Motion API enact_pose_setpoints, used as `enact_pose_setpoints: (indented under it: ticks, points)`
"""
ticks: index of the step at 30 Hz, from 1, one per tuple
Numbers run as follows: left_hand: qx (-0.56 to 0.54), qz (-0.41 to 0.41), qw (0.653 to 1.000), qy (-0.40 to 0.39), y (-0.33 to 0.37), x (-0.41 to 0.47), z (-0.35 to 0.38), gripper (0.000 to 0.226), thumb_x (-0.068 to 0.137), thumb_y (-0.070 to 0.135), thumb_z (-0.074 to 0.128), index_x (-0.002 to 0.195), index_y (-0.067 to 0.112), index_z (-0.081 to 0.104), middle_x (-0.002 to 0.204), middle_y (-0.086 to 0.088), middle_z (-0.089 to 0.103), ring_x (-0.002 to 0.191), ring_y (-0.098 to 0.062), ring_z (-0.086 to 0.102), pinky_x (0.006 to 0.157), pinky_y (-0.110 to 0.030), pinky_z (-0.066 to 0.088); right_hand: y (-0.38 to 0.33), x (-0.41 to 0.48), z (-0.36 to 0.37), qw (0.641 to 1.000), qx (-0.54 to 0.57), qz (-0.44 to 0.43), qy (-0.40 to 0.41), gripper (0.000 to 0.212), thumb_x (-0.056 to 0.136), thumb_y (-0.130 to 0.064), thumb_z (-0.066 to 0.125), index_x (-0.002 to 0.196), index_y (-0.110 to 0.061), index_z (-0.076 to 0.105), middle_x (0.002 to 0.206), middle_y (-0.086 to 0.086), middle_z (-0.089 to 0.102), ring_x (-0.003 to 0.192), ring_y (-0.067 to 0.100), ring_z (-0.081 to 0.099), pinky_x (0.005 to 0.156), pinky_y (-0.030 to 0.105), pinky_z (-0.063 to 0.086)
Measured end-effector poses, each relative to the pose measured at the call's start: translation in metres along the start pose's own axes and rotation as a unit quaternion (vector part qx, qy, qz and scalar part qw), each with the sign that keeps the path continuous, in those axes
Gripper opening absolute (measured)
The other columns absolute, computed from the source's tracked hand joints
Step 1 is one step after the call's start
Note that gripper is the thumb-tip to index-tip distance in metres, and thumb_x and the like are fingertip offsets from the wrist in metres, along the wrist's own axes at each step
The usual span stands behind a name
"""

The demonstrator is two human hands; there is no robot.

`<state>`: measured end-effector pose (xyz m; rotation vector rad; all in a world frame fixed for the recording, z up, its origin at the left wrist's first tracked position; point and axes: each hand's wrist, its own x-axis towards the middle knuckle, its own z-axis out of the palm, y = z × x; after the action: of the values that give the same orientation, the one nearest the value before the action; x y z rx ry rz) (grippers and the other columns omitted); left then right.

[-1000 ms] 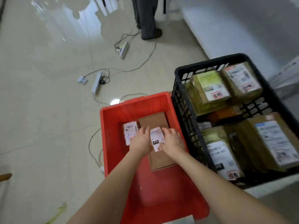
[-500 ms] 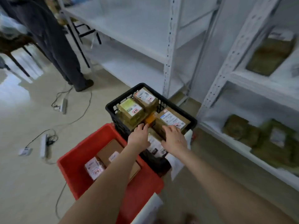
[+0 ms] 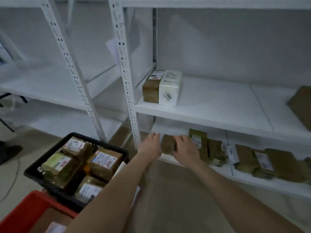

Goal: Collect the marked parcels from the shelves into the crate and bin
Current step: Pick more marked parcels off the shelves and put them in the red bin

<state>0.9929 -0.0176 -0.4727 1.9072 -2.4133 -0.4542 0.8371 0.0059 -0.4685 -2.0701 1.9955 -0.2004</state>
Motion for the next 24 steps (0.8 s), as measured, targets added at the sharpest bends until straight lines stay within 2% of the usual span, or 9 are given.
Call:
enact_pose_setpoints:
  ticks: [3,6,10,13,16,20,24]
  points:
    - [0.021,0.017,0.999,0.017,0.057,0.017,-0.007,0.077,0.089,0.022,0.061,0.151,0.017,0.016,0.156,-0.004,0.019,0.139,-0.027,0.030,0.106,-0.040,0.037,0.048,-0.003,-0.032,1.000,-0.003,0.010,0.019,0.059,0.090,-0.031,0.057,0.143,-0.022,0.033,0.145,0.005,0.034,0.131,0.026,0.034,0.105,0.038,0.037]
    - [0.009,0.029,0.999,0.022,0.103,0.026,-0.013,0.077,0.087,0.023,0.062,0.150,0.016,0.018,0.154,-0.004,0.020,0.135,-0.026,0.035,0.100,-0.041,0.043,0.087,-0.001,-0.058,0.999,-0.005,0.015,0.036,0.052,0.089,-0.029,0.055,0.137,-0.020,0.039,0.140,0.006,0.039,0.126,0.026,0.037,0.101,0.036,0.040]
    - [0.004,0.036,0.999,0.039,0.128,0.042,-0.025,0.078,0.089,0.028,0.060,0.152,0.017,0.015,0.157,-0.004,0.014,0.137,-0.026,0.033,0.100,-0.040,0.042,0.111,0.013,-0.077,0.999,0.018,0.021,0.045,0.057,0.090,-0.028,0.057,0.142,-0.021,0.035,0.144,0.006,0.035,0.129,0.026,0.035,0.104,0.037,0.040]
    - [-0.031,0.022,0.997,0.069,0.129,0.065,-0.040,0.075,0.091,0.034,0.057,0.151,0.016,0.017,0.157,-0.006,0.017,0.139,-0.026,0.030,0.105,-0.042,0.039,0.112,0.032,-0.081,0.998,0.037,0.019,0.055,0.059,0.092,-0.029,0.057,0.145,-0.023,0.032,0.148,0.004,0.032,0.132,0.024,0.034,0.106,0.036,0.039]
    - [-0.090,0.008,0.986,0.138,0.123,0.095,-0.061,0.068,0.094,0.038,0.052,0.150,0.013,0.022,0.154,-0.008,0.024,0.137,-0.026,0.032,0.106,-0.043,0.039,0.107,0.063,-0.082,0.992,0.105,0.028,0.057,0.060,0.094,-0.033,0.055,0.147,-0.022,0.030,0.150,0.004,0.032,0.133,0.024,0.035,0.105,0.036,0.039]
    - [-0.134,-0.031,0.963,0.230,0.098,0.151,-0.093,0.066,0.097,0.038,0.047,0.150,0.011,0.019,0.154,-0.011,0.025,0.137,-0.030,0.034,0.106,-0.045,0.038,0.094,0.118,-0.086,0.983,0.176,0.030,0.047,0.068,0.093,-0.040,0.056,0.150,-0.021,0.024,0.150,0.008,0.031,0.133,0.027,0.036,0.106,0.038,0.037]
    - [-0.171,-0.092,0.955,0.224,0.062,0.213,-0.117,0.070,0.096,0.037,0.048,0.151,0.010,0.015,0.156,-0.014,0.021,0.141,-0.030,0.027,0.112,-0.044,0.031,0.070,0.186,-0.095,0.957,0.285,0.047,0.028,0.076,0.091,-0.040,0.060,0.152,-0.018,0.019,0.151,0.010,0.030,0.136,0.025,0.036,0.107,0.034,0.032]
